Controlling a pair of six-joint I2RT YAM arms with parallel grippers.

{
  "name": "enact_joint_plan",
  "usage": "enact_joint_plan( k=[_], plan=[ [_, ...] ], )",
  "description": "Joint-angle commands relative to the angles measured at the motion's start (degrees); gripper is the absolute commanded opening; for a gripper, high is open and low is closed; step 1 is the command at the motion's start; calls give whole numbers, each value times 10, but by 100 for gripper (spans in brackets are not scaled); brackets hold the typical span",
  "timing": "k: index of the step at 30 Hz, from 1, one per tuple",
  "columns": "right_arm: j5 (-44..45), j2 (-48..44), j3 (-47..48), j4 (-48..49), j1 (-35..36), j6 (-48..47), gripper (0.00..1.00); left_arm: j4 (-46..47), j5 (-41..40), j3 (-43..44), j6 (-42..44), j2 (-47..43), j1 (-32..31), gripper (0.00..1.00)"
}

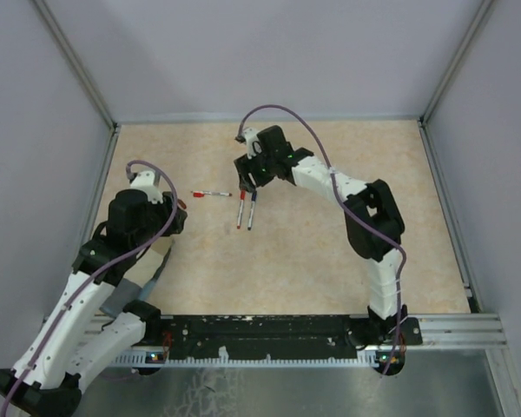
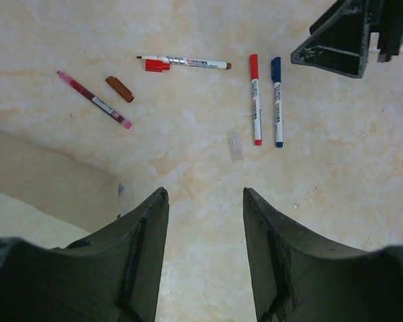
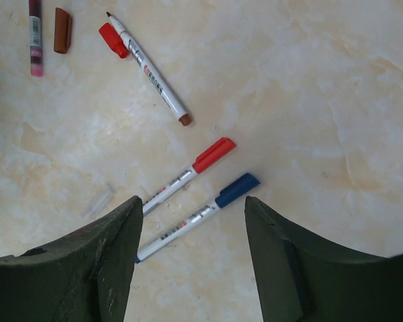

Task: Insert the pens into the pen caps
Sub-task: Pick up the pen from the center of the board.

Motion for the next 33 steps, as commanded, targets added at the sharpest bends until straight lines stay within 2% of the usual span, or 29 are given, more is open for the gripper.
enact_joint_plan(
  k=[1,6,14,24,33],
  plan=[
    [-29,75,121,-41,15,-85,62,-1,-23,-9,-2,-13,3,54],
    [-36,165,232,-111,30,-142,61,4,-30,-16,-4,-15,3,56],
    [-32,267,353,-150,45,-179,61,8,-33,-20,-6,-6,3,57],
    [-5,310,392,-135,69,-195,59,10,-37,-22,-6,2,3,58],
    [34,336,406,-142,84,-207,47,10,-38,-22,-6,2,4,59]
  ],
)
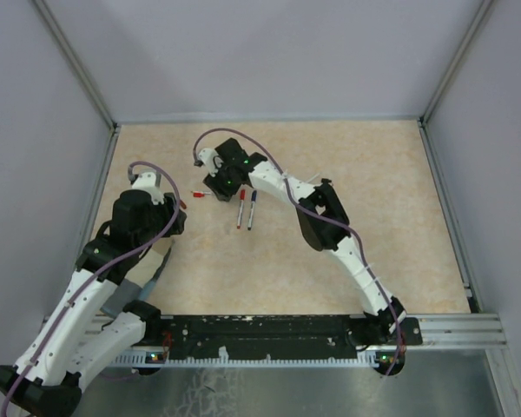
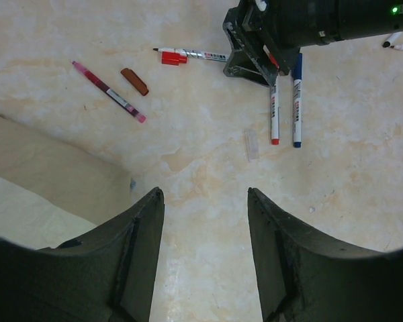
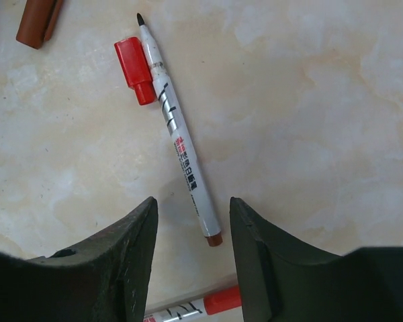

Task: Insert the pens into the pen caps
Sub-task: Pick up the pen from the center of the board.

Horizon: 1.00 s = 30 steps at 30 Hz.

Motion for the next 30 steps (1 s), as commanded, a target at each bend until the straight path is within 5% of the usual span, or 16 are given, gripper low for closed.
enact_joint_plan(
  k=[1,7,17,30],
  plan=[
    [25,25,33,4,10,-15,45,9,-7,-7,-4,-1,4,59],
    [31,31,33,-6,17,-21,35,10,-5,-8,-4,-2,4,59],
    [66,29,33,-11,33,-24,1,10,-5,-7,-4,-3,6,59],
    [83,-74,57,37,34,63,0,8,-17,-7,-7,-14,9,59]
  ],
)
